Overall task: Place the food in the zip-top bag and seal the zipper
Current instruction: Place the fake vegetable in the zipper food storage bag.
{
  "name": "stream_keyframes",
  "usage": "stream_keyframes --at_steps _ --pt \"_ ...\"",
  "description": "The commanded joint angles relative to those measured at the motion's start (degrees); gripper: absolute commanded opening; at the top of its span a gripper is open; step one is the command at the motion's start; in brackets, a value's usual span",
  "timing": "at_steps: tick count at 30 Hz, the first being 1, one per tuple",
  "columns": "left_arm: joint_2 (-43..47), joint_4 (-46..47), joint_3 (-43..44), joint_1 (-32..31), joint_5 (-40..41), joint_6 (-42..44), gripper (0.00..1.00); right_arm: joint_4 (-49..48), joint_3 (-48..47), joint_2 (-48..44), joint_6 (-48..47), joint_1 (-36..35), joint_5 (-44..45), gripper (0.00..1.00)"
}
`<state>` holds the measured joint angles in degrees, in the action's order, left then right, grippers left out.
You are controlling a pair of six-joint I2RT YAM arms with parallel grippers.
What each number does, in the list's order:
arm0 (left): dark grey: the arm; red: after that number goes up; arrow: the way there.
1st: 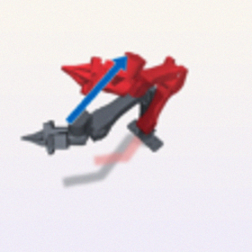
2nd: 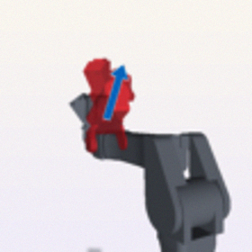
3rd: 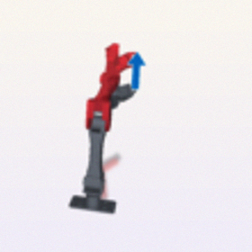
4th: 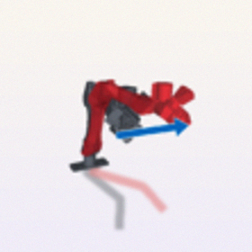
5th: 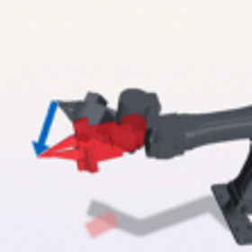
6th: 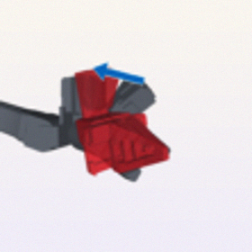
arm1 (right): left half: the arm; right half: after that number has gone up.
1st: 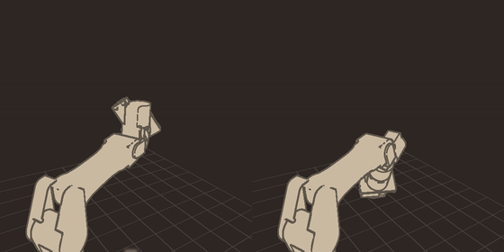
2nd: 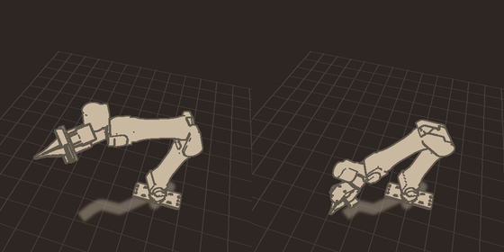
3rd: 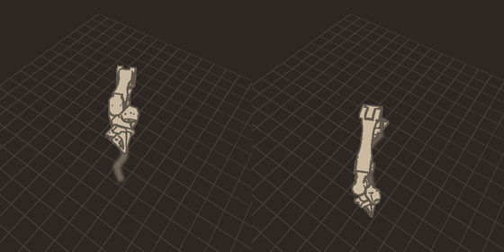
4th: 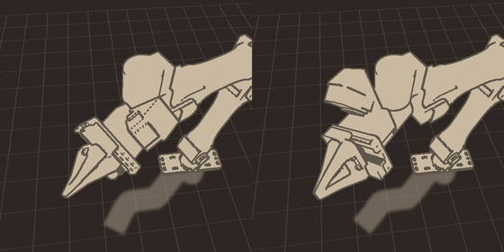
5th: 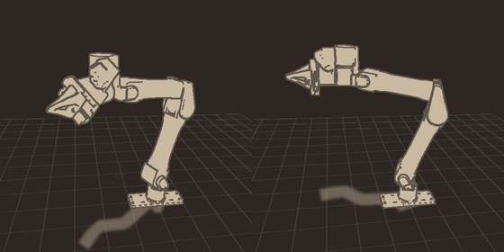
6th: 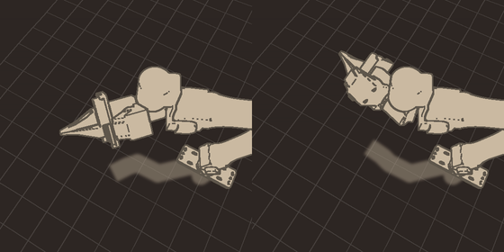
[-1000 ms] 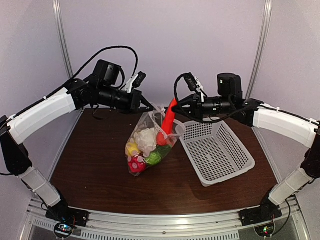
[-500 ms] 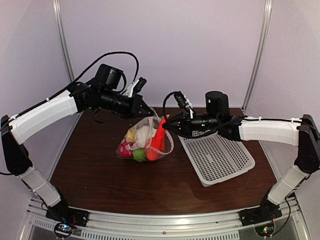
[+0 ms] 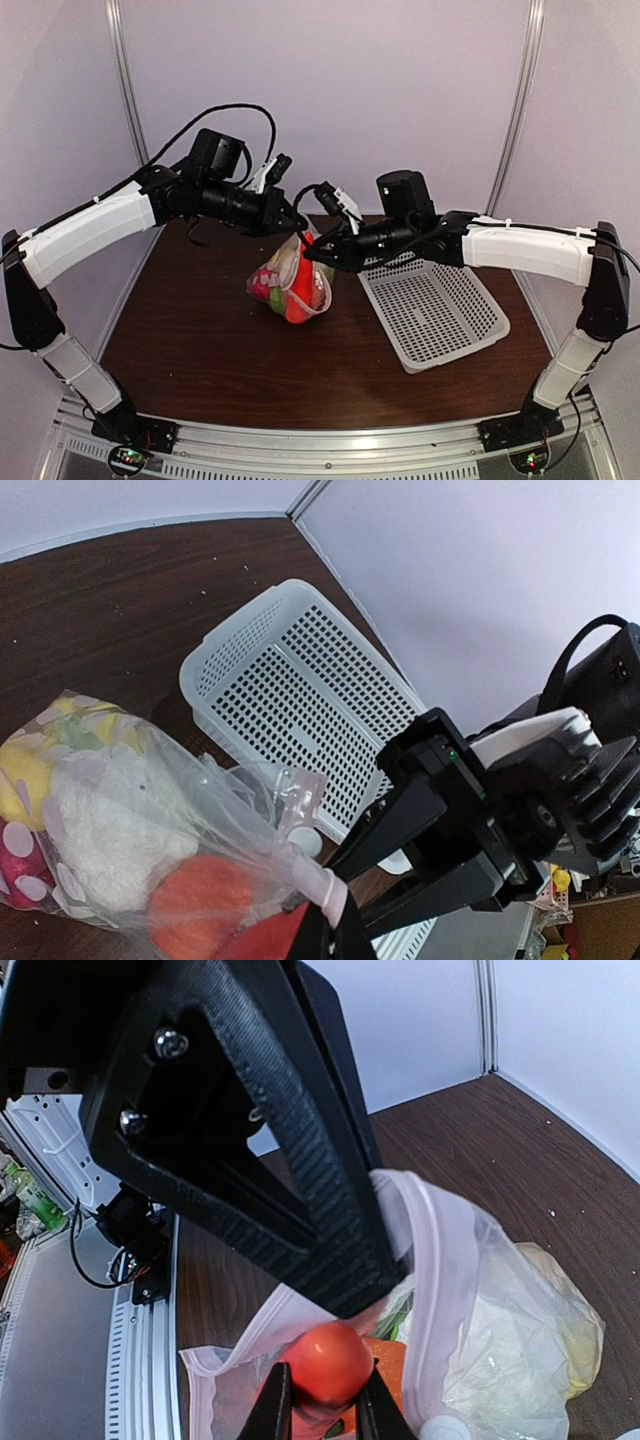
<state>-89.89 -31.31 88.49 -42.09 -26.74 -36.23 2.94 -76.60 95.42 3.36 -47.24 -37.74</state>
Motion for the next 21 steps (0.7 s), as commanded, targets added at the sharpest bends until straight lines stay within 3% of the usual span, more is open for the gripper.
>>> stream_keyframes --at_steps 1,10,14,21 --pt "1.18 7.57 0.54 -0.01 -0.55 0.16 0.00 6.03 0.31 -0.42 -1.36 -1.75 4.04 0.10" --pt "3.20 9.78 0.19 0.00 -4.80 0.47 0.00 10.37 -2.99 3.48 4.49 -1.96 16.80 0.14" --pt "3.40 10.18 -1.39 0.00 -6.48 0.37 0.00 12.01 -6.40 4.80 7.46 -1.67 21.32 0.36" --pt "3.02 10.56 -3.66 -0.01 -6.15 1.61 0.00 16.84 -9.08 -1.12 1.91 -1.38 20.46 0.65"
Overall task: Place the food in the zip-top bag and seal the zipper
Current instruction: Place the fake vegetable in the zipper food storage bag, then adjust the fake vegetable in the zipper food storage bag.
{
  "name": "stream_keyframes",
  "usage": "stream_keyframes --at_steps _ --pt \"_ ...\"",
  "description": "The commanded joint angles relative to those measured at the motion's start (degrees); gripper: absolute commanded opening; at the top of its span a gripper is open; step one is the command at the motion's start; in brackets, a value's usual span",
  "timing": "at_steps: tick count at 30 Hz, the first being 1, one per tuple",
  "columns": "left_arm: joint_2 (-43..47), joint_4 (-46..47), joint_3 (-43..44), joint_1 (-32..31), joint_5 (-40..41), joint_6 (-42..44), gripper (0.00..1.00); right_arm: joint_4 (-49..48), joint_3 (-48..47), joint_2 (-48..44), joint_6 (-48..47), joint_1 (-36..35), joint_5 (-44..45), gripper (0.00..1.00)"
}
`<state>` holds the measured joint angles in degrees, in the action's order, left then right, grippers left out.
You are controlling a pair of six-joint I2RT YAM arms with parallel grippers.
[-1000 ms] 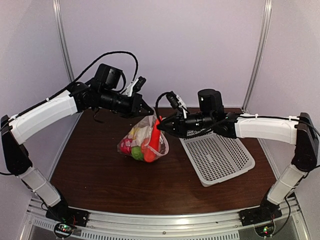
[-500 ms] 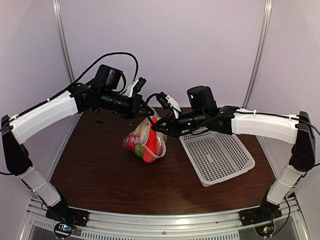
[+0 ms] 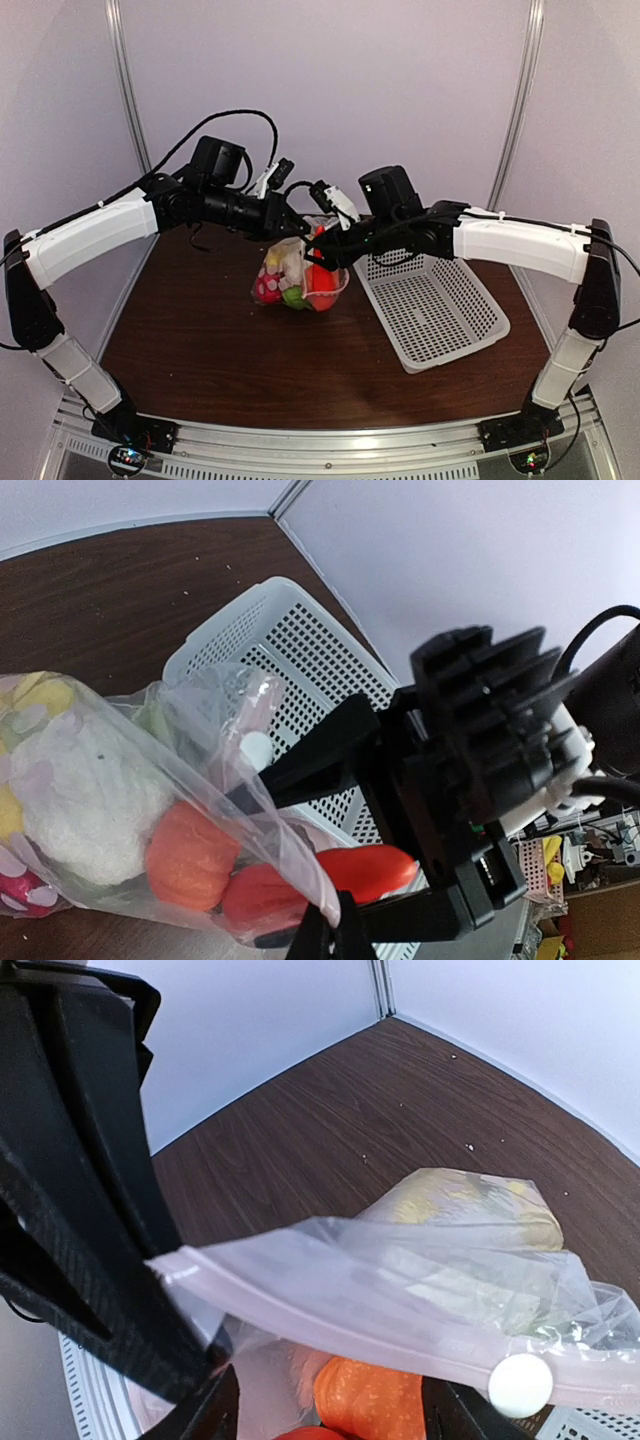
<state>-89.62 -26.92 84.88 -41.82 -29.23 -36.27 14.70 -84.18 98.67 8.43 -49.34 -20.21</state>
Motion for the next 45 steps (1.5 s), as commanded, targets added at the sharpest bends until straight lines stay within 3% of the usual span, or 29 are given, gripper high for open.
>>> stream_keyframes --at_steps 1,6,11,16,22,31,35,38,42,45 --pt "2.49 5.60 0.58 -0.28 -3.39 2.52 0.00 5.86 -1.16 -6.05 -4.97 0.72 2.48 0.69" --pt "1.65 2.61 2.74 -0.21 -2.05 6.02 0.00 14.51 -2.07 -12.90 -16.01 3.26 -3.10 0.80" --pt "0.52 0.58 5.06 -0.18 -3.92 8.60 0.00 20.71 -2.38 -15.40 -20.95 7.56 -5.61 0.81" --pt "0.15 -0.34 5.93 -0.21 -3.72 8.87 0.00 29.67 -2.45 -14.21 -34.62 9.09 -19.21 0.81" --pt "0.15 -0.10 5.65 -0.26 -3.60 8.28 0.00 28.13 2.93 -16.56 -38.50 7.04 -25.34 0.84" --pt "0.86 -0.07 5.47 -0.24 -3.66 8.14 0.00 34.26 1.05 -16.14 -45.92 4.75 -26.08 0.82" --pt "0.84 -0.13 5.47 -0.23 -3.66 8.14 0.00 27.72 2.18 -16.22 -39.46 4.53 -26.78 0.63" --pt "0.61 -0.13 5.51 -0.21 -3.85 8.10 0.00 25.65 0.89 -15.50 -36.52 4.56 -26.31 0.41" --pt "0.25 0.05 5.48 -0.19 -4.08 7.98 0.00 22.87 -0.81 -15.60 -33.52 4.53 -20.92 0.20" --pt "0.02 0.11 5.47 -0.27 -3.15 7.54 0.00 23.04 -2.74 -16.34 -33.60 4.54 -16.59 0.11"
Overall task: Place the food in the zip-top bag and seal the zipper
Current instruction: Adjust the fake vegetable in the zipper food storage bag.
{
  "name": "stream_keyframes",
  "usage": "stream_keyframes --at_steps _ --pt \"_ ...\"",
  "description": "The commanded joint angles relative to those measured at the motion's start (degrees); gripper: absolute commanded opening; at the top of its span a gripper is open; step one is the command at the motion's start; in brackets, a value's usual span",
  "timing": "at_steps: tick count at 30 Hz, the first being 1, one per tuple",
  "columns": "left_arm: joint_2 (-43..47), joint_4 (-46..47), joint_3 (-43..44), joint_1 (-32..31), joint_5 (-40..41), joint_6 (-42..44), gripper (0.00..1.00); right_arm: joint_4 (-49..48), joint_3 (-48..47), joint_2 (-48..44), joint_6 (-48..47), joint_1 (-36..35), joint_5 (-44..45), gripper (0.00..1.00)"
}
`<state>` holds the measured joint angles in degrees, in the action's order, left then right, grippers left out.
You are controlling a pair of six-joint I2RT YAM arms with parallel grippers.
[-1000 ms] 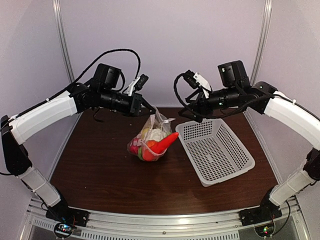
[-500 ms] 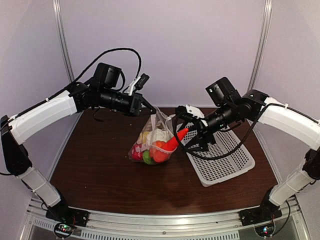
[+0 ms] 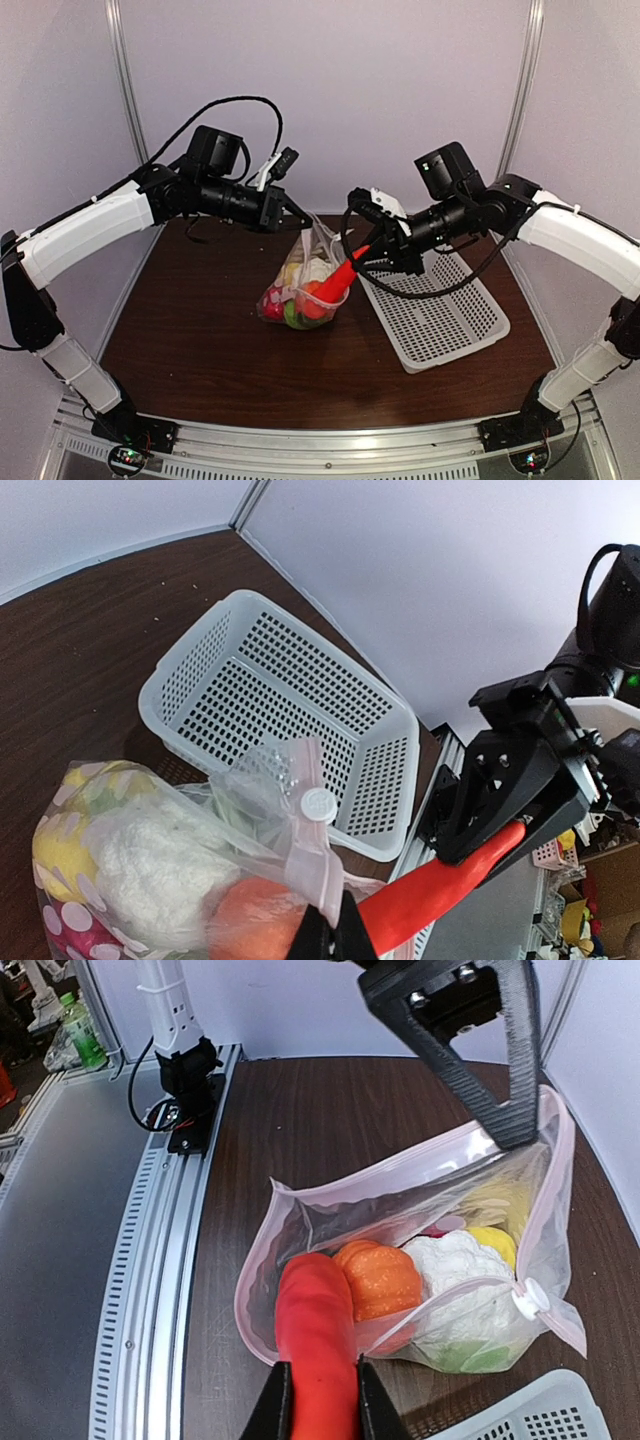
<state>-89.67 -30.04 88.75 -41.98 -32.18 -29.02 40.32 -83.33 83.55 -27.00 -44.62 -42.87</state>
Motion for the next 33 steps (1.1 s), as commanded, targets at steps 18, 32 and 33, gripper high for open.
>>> stream_keyframes --at_steps 18,32,33 --pt "-0.60 4.86 2.12 0.02 0.76 -3.25 0.00 -2.76 -8.82 -3.61 -1.13 -0.94 18.36 0.00" --pt "-0.81 7.36 2.82 -0.08 -0.97 -6.55 0.00 -14.56 -3.93 3.27 -11.51 -13.16 43.79 0.00" --pt "-0.77 7.37 2.75 -0.09 -1.07 -6.63 0.00 -16.19 -3.16 3.81 -11.61 -13.35 45.21 0.00"
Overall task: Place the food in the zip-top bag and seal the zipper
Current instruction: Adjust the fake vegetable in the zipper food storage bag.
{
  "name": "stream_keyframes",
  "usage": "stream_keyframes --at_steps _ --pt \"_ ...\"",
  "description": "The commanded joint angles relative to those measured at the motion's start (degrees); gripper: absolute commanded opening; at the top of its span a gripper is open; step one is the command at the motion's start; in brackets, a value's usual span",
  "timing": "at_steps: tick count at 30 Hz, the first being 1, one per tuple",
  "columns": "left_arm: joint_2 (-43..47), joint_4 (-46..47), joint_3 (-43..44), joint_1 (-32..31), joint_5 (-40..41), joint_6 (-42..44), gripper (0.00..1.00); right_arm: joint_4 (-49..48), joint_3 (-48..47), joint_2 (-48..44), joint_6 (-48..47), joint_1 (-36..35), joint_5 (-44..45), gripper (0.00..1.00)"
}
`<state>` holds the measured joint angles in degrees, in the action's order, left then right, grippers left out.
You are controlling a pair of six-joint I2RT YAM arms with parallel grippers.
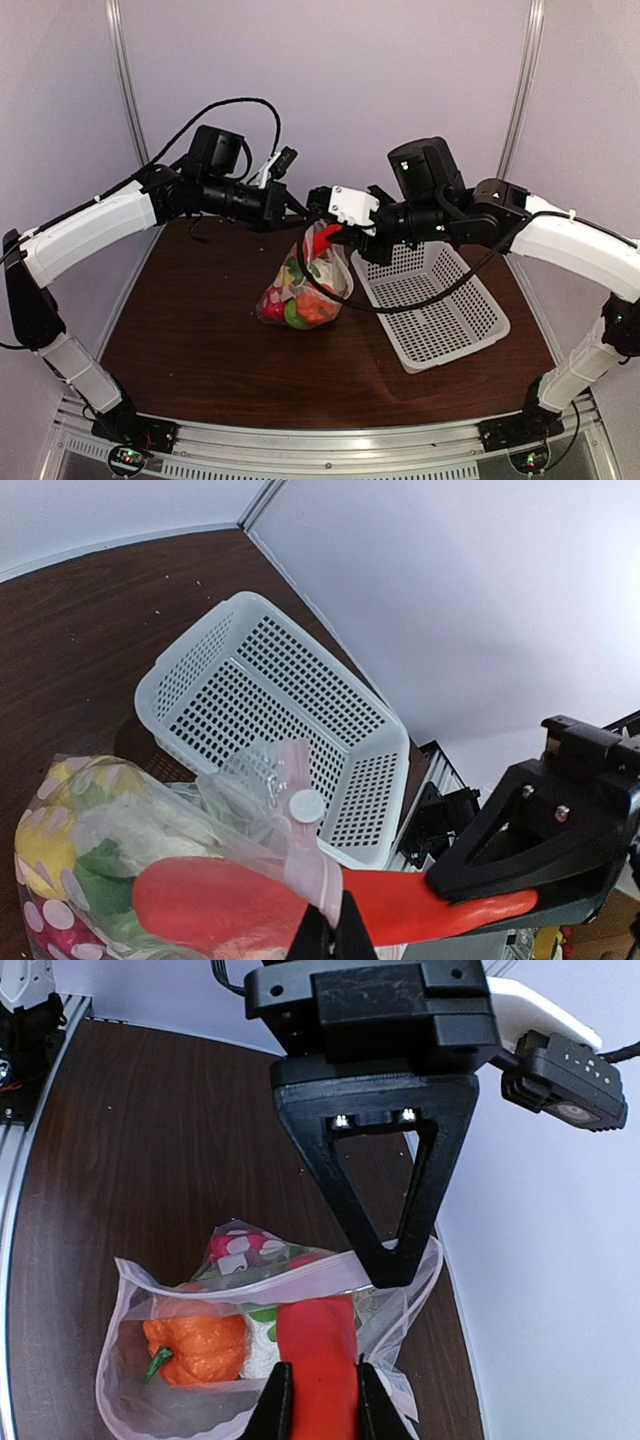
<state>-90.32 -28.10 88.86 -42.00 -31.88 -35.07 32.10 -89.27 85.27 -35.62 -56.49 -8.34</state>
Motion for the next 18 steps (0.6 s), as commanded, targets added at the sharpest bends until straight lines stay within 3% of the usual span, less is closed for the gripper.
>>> stream_keyframes --at_steps 1,9,11,13,18 --pt "-0.09 5.42 2.71 -0.07 -1.52 -0.62 0.00 -9.32 3.61 2.65 -3.24 -1.58 11.39 0.00" --pt "0.01 6.61 3.07 -0.04 -2.63 -1.21 0.00 -11.57 2.72 10.83 -2.36 -2.26 11.04 0.03" --pt "0.39 6.61 2.87 -0.05 -2.62 -1.16 0.00 -10.46 2.11 12.37 -1.86 -2.39 11.54 0.15" --pt "0.68 6.57 2.61 -0.06 -2.32 -0.70 0.00 -7.72 0.68 12.89 -0.11 -2.40 11.39 0.36" --pt "0.60 6.13 1.57 0.15 -2.37 0.39 0.00 -0.66 -0.33 5.11 0.32 -2.30 6.52 0.63"
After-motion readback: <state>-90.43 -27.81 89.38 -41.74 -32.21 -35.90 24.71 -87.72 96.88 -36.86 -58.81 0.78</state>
